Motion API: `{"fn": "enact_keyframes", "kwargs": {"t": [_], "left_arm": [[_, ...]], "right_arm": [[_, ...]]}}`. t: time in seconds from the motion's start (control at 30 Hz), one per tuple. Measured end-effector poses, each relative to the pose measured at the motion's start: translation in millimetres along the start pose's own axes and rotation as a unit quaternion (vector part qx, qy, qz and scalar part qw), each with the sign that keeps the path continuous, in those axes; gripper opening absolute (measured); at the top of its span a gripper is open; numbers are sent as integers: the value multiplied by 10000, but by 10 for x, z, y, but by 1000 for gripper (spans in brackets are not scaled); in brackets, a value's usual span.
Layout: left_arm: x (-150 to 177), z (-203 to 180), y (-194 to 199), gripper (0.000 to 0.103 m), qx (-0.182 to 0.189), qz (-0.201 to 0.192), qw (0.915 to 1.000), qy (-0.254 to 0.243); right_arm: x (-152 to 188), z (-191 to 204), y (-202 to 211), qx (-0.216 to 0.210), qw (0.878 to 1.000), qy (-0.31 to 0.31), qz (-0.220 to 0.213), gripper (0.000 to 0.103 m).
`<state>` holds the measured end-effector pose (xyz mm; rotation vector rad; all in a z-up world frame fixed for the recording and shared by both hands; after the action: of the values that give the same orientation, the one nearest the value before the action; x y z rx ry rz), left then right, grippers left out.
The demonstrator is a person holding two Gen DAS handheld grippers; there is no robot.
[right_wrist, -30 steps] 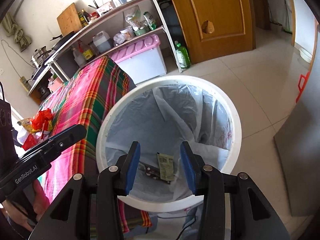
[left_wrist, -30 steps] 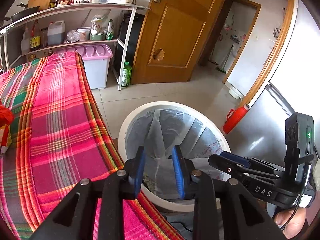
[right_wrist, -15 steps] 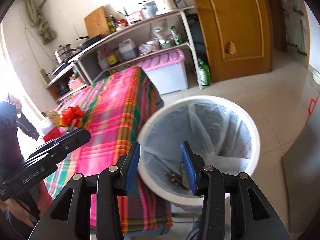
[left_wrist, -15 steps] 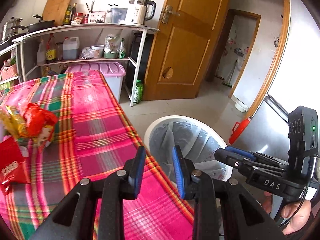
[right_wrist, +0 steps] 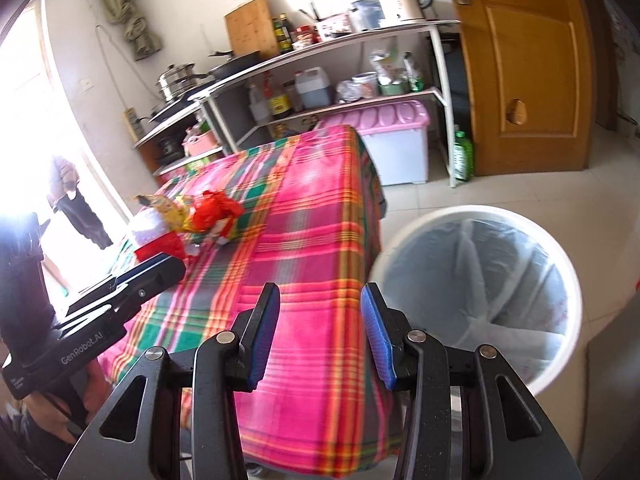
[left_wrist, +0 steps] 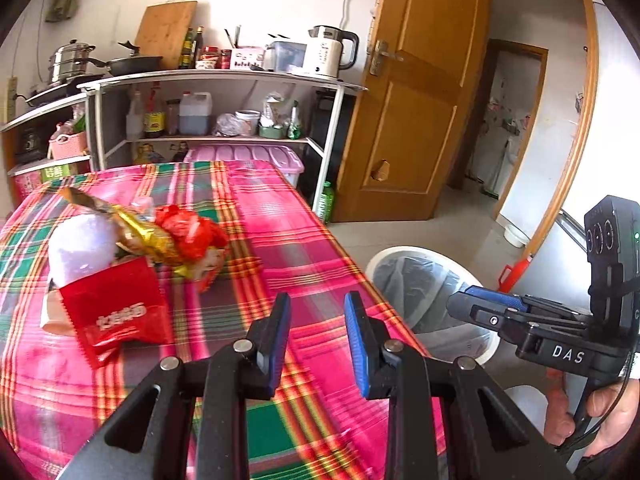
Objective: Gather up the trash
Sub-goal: 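Grasp the white foam net with the left tool while the right tool grasps the red plastic bag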
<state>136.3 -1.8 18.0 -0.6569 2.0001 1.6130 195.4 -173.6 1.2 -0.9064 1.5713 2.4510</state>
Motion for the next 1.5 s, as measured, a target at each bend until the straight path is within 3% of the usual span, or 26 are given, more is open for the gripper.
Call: {"fn": "enact_keyframes", "kwargs": {"t": [0.33, 0.4, 0.47, 0.93, 1.4, 1.5], "left_arm": [[112, 457, 125, 30, -319, -124, 9989, 317], [136, 566, 152, 41, -377, -163, 9984, 395], [137, 684, 182, 44, -478, -227, 9974, 498], [-79, 1495, 250, 45, -1022, -406, 9885, 1039], [-244, 1871, -108, 45, -671, -29, 9903, 1219], [-234, 1866, -144, 45, -610, 33, 9906, 1225]], "right_arm": [[-164, 441, -238, -166, 9986, 476, 141, 44], [-215, 515, -289, -179, 9981, 569, 163, 44], [-286, 613, -355, -203, 9974, 664, 178, 44], [-787, 1058, -922, -447, 9943, 890, 377, 44], [-1136, 1209, -1481, -545, 9926, 772, 764, 44], [-1142, 1231, -1551, -503, 9919, 817, 837, 32]]}}
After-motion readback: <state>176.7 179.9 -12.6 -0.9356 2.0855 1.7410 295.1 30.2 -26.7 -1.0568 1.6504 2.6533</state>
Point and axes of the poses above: each gripper's, at about its wrist camera, not at the fingertips, and y roughly against the way its jaws point, z to its left, x to its underside, the point moved 2 cm from there along -y, roughly the way its jaws point, and after that the axes turned 15 degrees about z, right-handed, at the moved point
